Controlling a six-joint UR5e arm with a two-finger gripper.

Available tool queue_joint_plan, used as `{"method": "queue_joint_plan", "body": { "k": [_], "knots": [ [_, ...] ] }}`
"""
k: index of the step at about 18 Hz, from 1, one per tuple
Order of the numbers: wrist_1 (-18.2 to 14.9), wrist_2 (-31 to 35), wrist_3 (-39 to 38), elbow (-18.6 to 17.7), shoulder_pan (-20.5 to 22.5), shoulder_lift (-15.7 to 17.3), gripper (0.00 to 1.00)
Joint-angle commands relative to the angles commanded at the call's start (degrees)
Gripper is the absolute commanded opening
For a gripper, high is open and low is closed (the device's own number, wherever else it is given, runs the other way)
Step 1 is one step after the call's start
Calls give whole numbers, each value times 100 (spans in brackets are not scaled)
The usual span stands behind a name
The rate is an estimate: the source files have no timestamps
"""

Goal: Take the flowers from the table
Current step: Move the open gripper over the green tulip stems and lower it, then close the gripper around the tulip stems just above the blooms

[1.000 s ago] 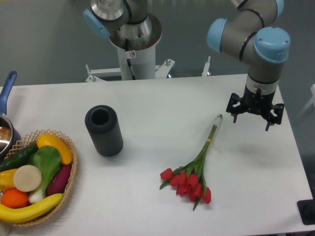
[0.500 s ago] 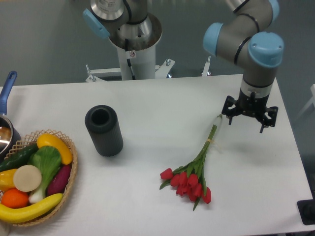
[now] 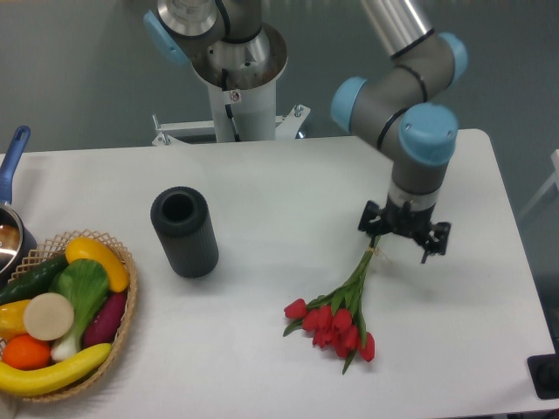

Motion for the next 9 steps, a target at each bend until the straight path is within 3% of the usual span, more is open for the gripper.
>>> {"method": "queue_joint_plan", "body": {
  "k": [4, 9],
  "knots": [
    [-26, 9, -70, -193, -158, 53, 100],
    [26, 26, -237, -98, -308, -272, 100]
  ]
}}
